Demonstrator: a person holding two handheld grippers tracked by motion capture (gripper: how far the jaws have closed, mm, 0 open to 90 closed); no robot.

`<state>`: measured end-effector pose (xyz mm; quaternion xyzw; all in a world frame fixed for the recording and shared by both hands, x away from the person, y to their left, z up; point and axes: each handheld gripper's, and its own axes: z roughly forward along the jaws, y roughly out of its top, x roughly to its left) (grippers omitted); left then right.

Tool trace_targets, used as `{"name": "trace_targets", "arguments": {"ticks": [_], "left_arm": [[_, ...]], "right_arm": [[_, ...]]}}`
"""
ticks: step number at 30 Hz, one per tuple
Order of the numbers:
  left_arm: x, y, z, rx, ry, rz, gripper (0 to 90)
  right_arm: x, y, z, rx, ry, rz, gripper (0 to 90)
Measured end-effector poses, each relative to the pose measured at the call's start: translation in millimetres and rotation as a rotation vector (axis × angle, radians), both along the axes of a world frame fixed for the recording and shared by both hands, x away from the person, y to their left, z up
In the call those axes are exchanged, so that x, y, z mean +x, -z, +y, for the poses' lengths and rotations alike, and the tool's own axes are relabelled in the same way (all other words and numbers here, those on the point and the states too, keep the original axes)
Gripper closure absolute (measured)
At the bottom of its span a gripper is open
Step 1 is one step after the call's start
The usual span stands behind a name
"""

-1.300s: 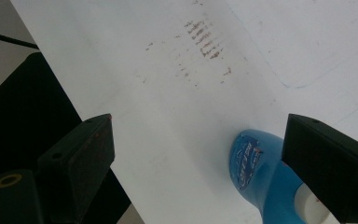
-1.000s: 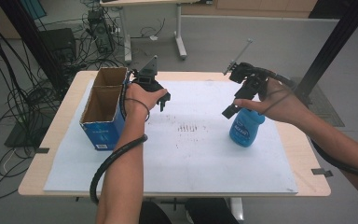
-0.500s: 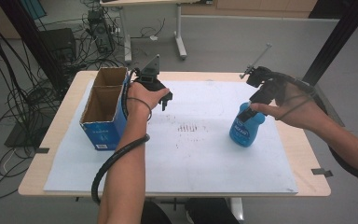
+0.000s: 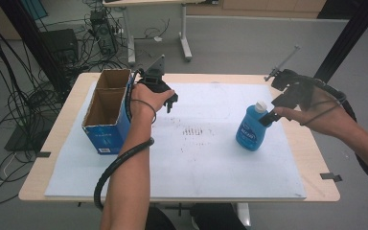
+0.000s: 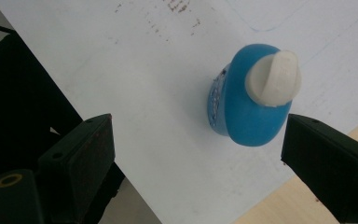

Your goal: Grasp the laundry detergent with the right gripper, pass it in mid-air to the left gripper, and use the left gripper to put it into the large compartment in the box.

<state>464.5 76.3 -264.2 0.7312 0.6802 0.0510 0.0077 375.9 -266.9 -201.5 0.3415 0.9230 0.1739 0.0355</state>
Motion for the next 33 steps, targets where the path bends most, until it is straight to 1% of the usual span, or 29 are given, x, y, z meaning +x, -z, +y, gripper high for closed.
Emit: {"name": "trace_targets", "arguments": {"ticks": [8,24,31,33], "left_arm": [[-0.6,-0.5,-0.5,-0.001,0.004,0.000,6.5],[-0.5,-5.2,-0.3,-0.002,0.009,-0.008,6.5],[-1.4,-6.4,0.8,0.000,0.003,-0.009,6.5],[-1.3,-6.6,0.9,0.000,0.002,-0.010,6.5]], "right_arm": [[-0.1,6.1,-14.7,0.003,0.028,0.006,8.0],[0.7,9.0,-35.5,0.013,0.057,0.001,6.8],[1.7,12.5,-46.6,0.030,0.068,-0.013,5.8],[2.2,16.7,-52.0,0.040,0.072,-0.025,5.7]]}}
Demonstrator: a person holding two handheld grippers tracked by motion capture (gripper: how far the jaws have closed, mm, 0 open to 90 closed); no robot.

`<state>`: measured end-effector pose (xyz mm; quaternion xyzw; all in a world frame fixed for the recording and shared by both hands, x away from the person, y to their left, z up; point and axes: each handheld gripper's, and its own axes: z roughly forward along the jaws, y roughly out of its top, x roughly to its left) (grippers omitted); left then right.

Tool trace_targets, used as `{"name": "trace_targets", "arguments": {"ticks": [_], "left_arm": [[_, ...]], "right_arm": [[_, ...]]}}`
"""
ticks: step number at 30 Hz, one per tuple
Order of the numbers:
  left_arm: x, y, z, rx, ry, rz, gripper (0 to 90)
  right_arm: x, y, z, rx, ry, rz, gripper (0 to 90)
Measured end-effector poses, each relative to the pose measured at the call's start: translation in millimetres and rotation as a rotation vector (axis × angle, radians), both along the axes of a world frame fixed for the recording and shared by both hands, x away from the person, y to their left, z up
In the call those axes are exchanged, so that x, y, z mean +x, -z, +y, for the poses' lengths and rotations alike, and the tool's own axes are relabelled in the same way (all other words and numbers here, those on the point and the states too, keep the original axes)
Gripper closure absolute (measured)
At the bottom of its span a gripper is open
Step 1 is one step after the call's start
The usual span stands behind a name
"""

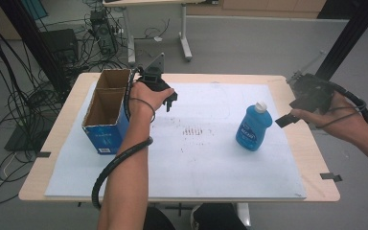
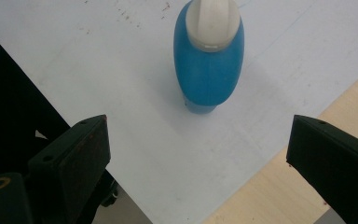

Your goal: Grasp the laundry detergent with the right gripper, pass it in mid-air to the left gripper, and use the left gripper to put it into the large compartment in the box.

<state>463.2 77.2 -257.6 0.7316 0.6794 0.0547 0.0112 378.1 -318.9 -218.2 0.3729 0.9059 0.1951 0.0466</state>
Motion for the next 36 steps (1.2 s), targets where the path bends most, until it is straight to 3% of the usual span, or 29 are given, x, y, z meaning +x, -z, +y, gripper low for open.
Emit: {"name": "trace_targets", "arguments": {"ticks": [6,19,22,36], "left_arm": [[0.6,0.6,-1.2,-0.003,0.009,0.000,6.5],[0.7,2.7,-0.7,-0.005,0.016,-0.001,6.5],[0.7,3.5,-1.6,-0.004,0.022,0.002,6.5],[-0.4,4.6,-1.7,-0.002,0.024,0.002,6.4]], "right_arm": [[0.0,10.3,-6.8,0.024,0.009,-0.023,5.5],[0.4,48.8,-17.2,0.120,0.023,-0.075,5.1],[-0.9,60.5,-22.1,0.158,0.041,-0.106,4.7],[-7.5,100.8,-19.2,0.239,0.061,-0.210,4.8]]}}
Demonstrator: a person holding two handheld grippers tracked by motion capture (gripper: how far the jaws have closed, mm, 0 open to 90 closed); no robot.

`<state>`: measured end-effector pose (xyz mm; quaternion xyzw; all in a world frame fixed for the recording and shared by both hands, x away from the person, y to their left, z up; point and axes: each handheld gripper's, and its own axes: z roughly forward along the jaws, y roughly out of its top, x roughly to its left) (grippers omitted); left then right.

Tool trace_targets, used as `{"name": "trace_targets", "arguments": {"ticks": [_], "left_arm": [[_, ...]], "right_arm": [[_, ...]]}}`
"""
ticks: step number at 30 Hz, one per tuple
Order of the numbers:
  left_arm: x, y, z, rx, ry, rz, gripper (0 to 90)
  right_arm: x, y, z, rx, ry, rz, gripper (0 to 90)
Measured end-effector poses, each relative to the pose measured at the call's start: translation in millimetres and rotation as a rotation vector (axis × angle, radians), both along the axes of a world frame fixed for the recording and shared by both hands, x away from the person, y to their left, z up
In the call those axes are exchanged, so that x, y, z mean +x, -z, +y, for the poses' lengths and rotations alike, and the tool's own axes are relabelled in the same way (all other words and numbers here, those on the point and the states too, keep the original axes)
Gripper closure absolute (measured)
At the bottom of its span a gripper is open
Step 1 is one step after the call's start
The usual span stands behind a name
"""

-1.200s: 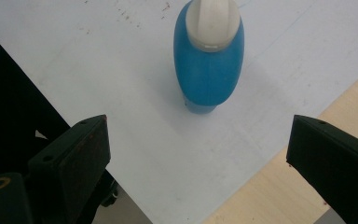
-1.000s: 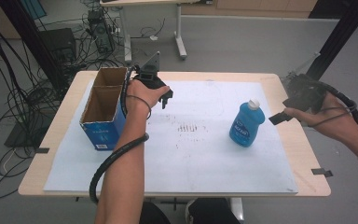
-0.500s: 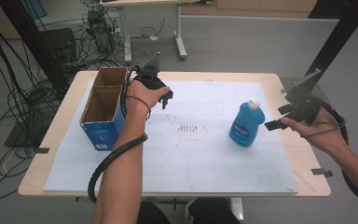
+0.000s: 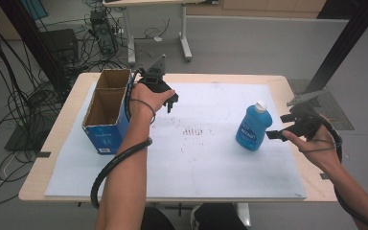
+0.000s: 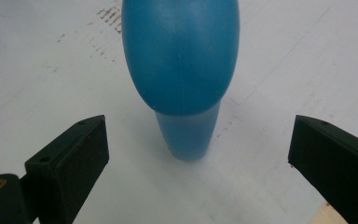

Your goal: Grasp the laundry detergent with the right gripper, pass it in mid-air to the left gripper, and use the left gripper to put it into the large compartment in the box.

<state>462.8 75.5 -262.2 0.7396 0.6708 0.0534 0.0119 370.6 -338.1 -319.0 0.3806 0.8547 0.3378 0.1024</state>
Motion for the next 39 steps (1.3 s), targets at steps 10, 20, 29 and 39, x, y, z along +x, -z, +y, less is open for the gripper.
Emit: {"name": "trace_targets", "arguments": {"ticks": [10,20,29,39], "left_arm": [[-1.8,0.3,1.2,0.002,0.000,0.000,6.4],[-1.9,3.6,0.4,0.006,0.004,0.007,6.3],[-1.9,4.6,-1.3,0.006,0.006,0.010,6.4],[-2.3,2.4,-0.5,0.006,0.006,0.002,6.4]], "right_arm": [[-2.4,29.5,6.6,0.053,0.023,-0.068,4.3],[-0.4,53.6,11.3,0.091,0.046,-0.124,3.5],[-0.1,68.7,19.4,0.131,0.032,-0.151,3.1],[2.3,74.5,25.6,0.140,0.048,-0.202,2.3]]}}
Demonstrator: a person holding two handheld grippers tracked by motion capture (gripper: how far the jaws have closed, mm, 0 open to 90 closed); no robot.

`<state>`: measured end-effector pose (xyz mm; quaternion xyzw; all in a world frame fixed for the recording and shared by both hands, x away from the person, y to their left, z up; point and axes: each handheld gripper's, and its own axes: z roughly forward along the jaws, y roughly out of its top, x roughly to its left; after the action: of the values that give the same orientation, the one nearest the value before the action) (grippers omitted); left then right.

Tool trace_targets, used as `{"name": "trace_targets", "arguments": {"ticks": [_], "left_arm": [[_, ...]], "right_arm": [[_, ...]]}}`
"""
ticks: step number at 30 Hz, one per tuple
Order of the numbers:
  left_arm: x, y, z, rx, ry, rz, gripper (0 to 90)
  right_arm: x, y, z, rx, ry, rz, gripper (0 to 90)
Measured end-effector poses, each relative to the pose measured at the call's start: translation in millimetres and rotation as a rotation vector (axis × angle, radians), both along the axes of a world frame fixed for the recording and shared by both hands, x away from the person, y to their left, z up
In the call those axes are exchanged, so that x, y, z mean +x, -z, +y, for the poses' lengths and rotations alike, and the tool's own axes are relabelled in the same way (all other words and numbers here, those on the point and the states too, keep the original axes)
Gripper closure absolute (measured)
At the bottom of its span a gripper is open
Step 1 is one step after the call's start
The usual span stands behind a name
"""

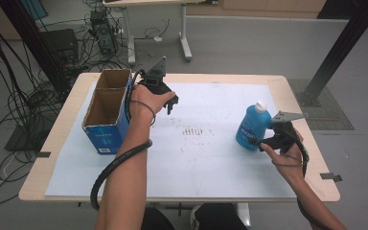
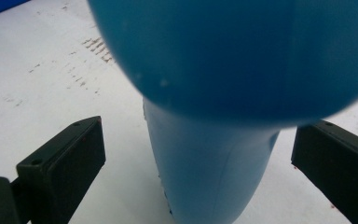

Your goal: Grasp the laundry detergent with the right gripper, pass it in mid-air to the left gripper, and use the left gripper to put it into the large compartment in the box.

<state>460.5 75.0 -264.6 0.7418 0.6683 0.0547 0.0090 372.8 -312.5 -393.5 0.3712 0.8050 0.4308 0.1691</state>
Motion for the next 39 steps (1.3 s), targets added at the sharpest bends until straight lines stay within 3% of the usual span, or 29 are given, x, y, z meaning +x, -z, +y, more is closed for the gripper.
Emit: {"name": "trace_targets", "arguments": {"ticks": [14,39], "left_arm": [[0.2,0.5,1.1,0.001,-0.002,0.003,6.4],[2.4,-2.8,-2.2,0.006,0.004,0.000,6.4]], "right_arm": [[2.1,6.2,-1.5,0.029,0.022,-0.023,2.0],[1.5,3.5,-0.2,0.048,0.021,-0.058,2.0]]}}
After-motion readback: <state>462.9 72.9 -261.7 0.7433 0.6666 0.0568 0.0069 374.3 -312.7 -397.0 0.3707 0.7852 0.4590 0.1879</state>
